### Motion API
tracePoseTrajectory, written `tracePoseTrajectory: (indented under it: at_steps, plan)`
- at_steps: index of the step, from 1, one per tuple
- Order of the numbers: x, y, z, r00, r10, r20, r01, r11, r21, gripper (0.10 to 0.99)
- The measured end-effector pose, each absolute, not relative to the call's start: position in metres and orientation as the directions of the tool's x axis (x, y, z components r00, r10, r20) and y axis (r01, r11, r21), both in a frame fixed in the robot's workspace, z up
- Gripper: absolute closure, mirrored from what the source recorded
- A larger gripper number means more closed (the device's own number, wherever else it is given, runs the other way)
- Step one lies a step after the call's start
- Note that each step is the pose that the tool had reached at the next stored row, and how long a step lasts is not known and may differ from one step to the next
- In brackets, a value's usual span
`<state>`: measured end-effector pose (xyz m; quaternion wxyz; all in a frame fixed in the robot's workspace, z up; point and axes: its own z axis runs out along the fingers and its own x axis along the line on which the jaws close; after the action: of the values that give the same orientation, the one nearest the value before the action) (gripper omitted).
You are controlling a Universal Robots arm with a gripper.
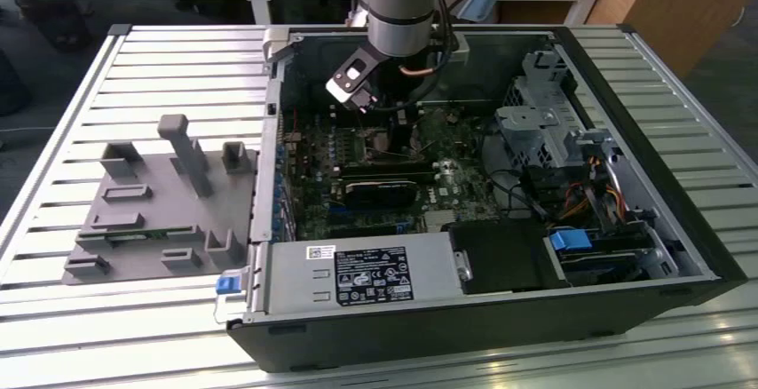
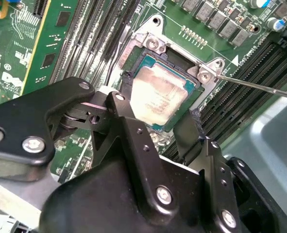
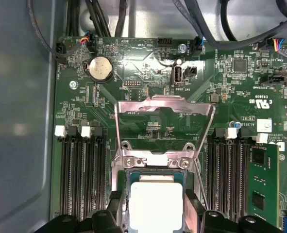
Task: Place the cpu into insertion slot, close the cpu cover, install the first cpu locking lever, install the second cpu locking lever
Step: 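Place the cpu into insertion slot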
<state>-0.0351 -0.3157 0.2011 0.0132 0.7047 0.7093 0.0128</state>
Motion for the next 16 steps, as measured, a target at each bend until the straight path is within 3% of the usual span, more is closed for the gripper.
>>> tracePoseTrajectory:
  at_steps: [3,4,5,7,9,11,12,14,15,16]
  plan:
    - [-0.0351,-0.3157,0.2049,-0.007,1.0,-0.001,0.999,0.007,0.035,0.482]
    - [-0.035,-0.3158,0.2057,-0.007,1.0,-0.001,0.999,0.007,0.035,0.545]
    - [-0.035,-0.3162,0.2058,-0.007,1.0,0.0,0.999,0.007,0.035,0.545]
    - [-0.035,-0.3169,0.206,-0.007,1.0,-0.001,0.999,0.007,0.034,0.667]
    - [-0.035,-0.3176,0.2062,-0.006,1.0,-0.001,0.999,0.007,0.034,0.667]
    - [-0.035,-0.3178,0.2068,-0.006,1.0,-0.001,0.999,0.007,0.034,0.784]
    - [-0.035,-0.3178,0.207,-0.006,1.0,-0.001,0.999,0.006,0.034,0.784]
    - [-0.035,-0.3178,0.2075,-0.007,1.0,0.0,0.999,0.007,0.034,0.902]
    - [-0.035,-0.3178,0.2078,-0.007,1.0,-0.001,0.999,0.007,0.034,0.902]
    - [-0.0349,-0.3178,0.208,-0.007,1.0,0.0,0.999,0.007,0.034,0.965]
